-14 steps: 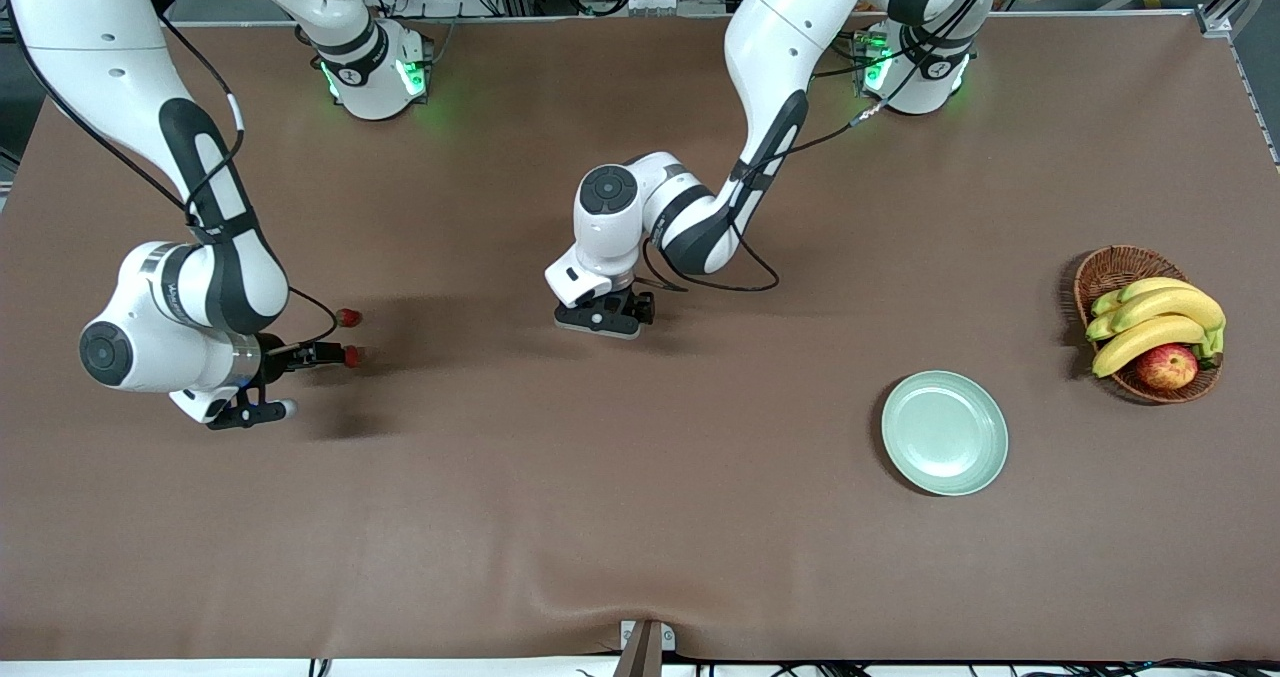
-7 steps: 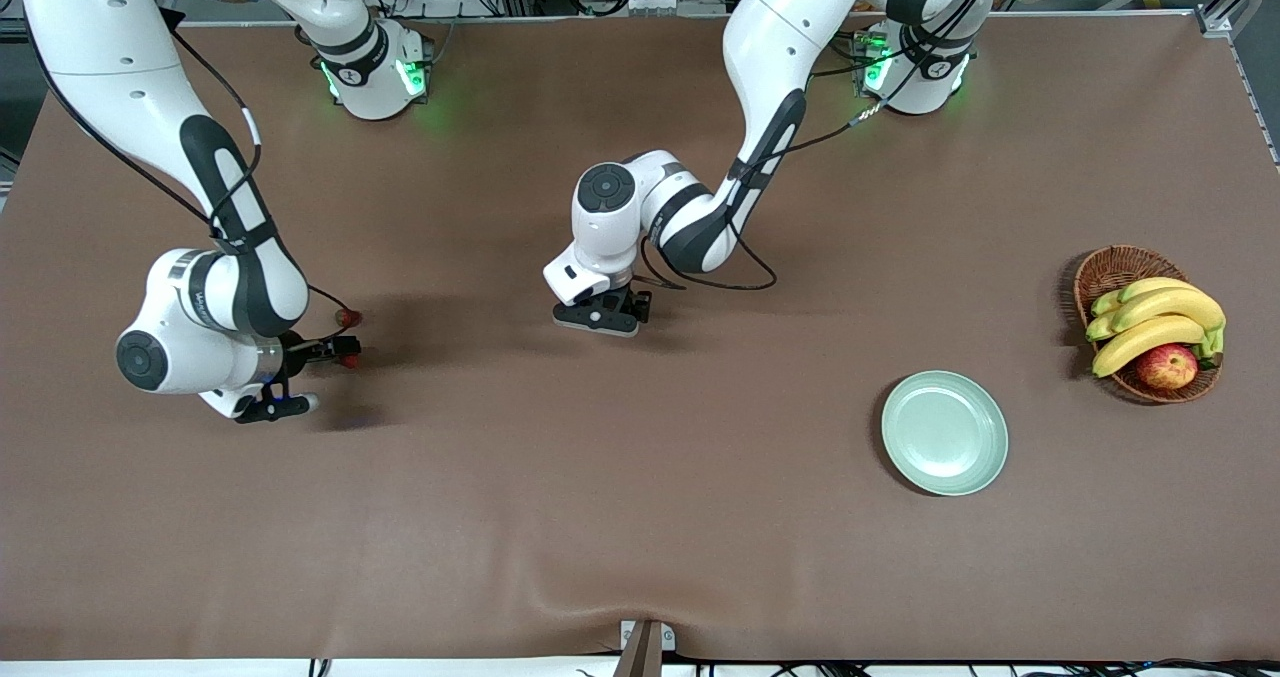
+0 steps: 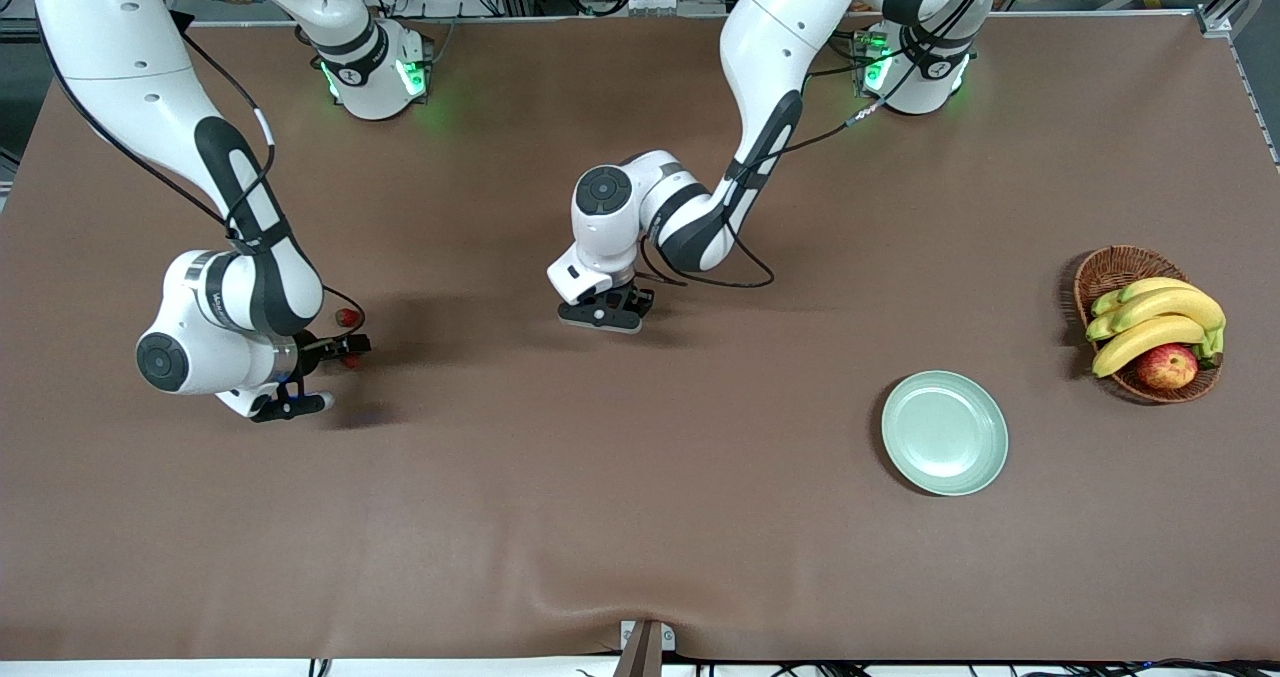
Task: Collect all strawberries into plate
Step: 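Lower the right gripper to another strawberry while the left gripper holds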
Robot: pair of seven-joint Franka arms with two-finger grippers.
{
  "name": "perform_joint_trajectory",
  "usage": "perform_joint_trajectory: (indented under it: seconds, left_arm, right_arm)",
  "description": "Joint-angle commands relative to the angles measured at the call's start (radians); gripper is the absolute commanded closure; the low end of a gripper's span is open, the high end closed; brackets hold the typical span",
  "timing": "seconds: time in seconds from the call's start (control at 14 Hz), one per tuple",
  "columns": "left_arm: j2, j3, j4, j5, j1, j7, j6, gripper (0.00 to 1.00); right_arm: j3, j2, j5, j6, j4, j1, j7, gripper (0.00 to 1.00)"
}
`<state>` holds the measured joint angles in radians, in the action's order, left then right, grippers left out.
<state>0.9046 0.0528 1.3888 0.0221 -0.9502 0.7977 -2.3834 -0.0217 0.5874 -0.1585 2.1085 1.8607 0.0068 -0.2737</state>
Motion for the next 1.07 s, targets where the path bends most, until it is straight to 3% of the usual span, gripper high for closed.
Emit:
perform_joint_trajectory:
  seconds: [0.0,0.21,0.43,0.64,1.0]
  left_arm:
    - [-0.009,0.002,0.003,0.016,-0.016,0.078,0.033,1.00]
    - [-0.027,0.010,0.003,0.019,-0.010,0.104,0.070,1.00]
    - [-0.093,0.051,-0.002,0.027,0.056,0.104,0.197,1.00]
    - [-0.142,0.126,-0.002,0.019,0.123,0.107,0.233,1.00]
    - [-0.182,0.197,-0.001,0.028,0.290,0.100,0.381,1.00]
  right_arm:
    - [0.003,0.002,0.019,0.013,0.012,-0.001,0.011,0.29]
    - [0.003,0.003,0.022,0.025,0.011,0.005,0.008,0.43]
    - [0.003,0.005,0.043,0.034,0.011,0.007,0.005,0.63]
    - [0.003,0.003,0.051,0.034,0.009,0.007,-0.013,0.92]
    - [0.006,-0.018,0.039,0.019,-0.058,0.008,-0.004,1.00]
